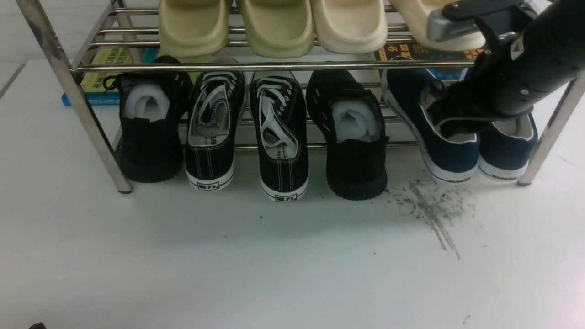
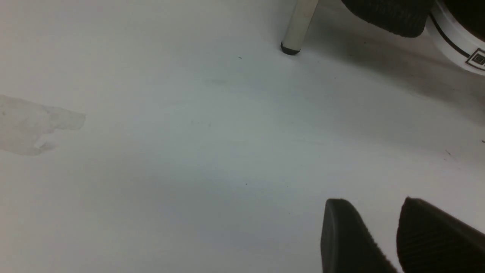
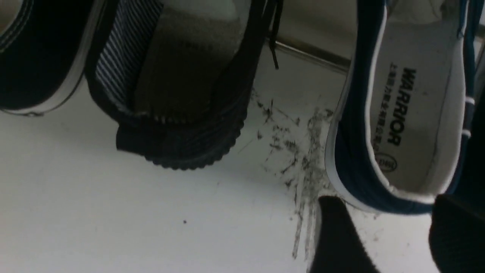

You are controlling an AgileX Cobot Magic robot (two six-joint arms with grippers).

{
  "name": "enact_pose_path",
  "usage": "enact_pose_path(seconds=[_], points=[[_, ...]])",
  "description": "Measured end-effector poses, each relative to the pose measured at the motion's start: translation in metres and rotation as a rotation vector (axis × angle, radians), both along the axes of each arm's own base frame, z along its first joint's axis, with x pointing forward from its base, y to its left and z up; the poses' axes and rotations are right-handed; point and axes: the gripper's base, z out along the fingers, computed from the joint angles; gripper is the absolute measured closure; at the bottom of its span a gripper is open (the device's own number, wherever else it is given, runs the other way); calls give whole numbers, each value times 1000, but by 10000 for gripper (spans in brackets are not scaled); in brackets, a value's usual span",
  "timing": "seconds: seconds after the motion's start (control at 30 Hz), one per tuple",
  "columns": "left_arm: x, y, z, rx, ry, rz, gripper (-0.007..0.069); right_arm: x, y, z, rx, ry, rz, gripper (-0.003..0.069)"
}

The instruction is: Take the shoes off the shelf with your hand on the white table.

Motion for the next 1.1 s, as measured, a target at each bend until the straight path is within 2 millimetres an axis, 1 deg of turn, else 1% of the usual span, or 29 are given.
enact_pose_path(seconds=[0.07, 0.1, 0.13, 0.17, 0.2, 0.23, 0.27, 0.3, 0.33, 0.37, 0.43, 0.47, 0.53, 0.6, 0.63, 0.7, 0.8, 0.83, 0.87, 0.93, 1.1], points=[[0, 0, 0, 0, 0, 0, 383, 7, 2, -7, -7, -10, 2, 250], [0, 0, 0, 0, 0, 0, 383, 14, 3, -15, -29, -20, 5, 233], [0, 0, 0, 0, 0, 0, 383, 19, 4, -20, -49, -32, 11, 227], [0, 0, 0, 0, 0, 0, 383, 19, 4, -20, -47, -35, 11, 227], [0, 0, 0, 0, 0, 0, 383, 29, 6, -32, -90, -46, 23, 223], [0, 0, 0, 0, 0, 0, 383, 29, 6, -32, -89, -49, 23, 223], [0, 0, 0, 0, 0, 0, 383, 35, 6, -41, -115, -52, 31, 223], [0, 0, 0, 0, 0, 0, 383, 40, 8, -49, -129, -48, 37, 225], [0, 0, 0, 0, 0, 0, 383, 40, 8, -50, -131, -46, 37, 226], [0, 0, 0, 0, 0, 0, 383, 46, 10, -59, -146, -48, 46, 229], [0, 0, 0, 0, 0, 0, 383, 49, 10, -64, -154, -52, 51, 232], [0, 0, 0, 0, 0, 0, 383, 54, 12, -72, -169, -57, 60, 241], [0, 0, 0, 0, 0, 0, 383, 58, 13, -77, -179, -67, 68, 257], [0, 0, 0, 0, 0, 0, 383, 60, 13, -82, -190, -71, 73, 291], [0, 0, 0, 0, 0, 0, 383, 61, 13, -83, -193, -69, 74, 317], [0, 0, 0, 0, 0, 0, 383, 61, 13, -85, -196, -62, 73, 413], [0, 0, 0, 0, 0, 0, 383, 60, 13, -83, -191, -60, 69, 601], [0, 0, 0, 0, -1, 0, 383, 59, 13, -82, -190, -59, 67, 634], [0, 0, 0, 0, 0, 0, 383, 59, 13, -82, -192, -57, 66, 636], [0, 0, 0, 0, 0, 0, 383, 54, 12, -76, -182, -43, 55, 641], [0, 0, 0, 0, 0, 0, 383, 28, 8, -47, -83, 59, 4, 641]])
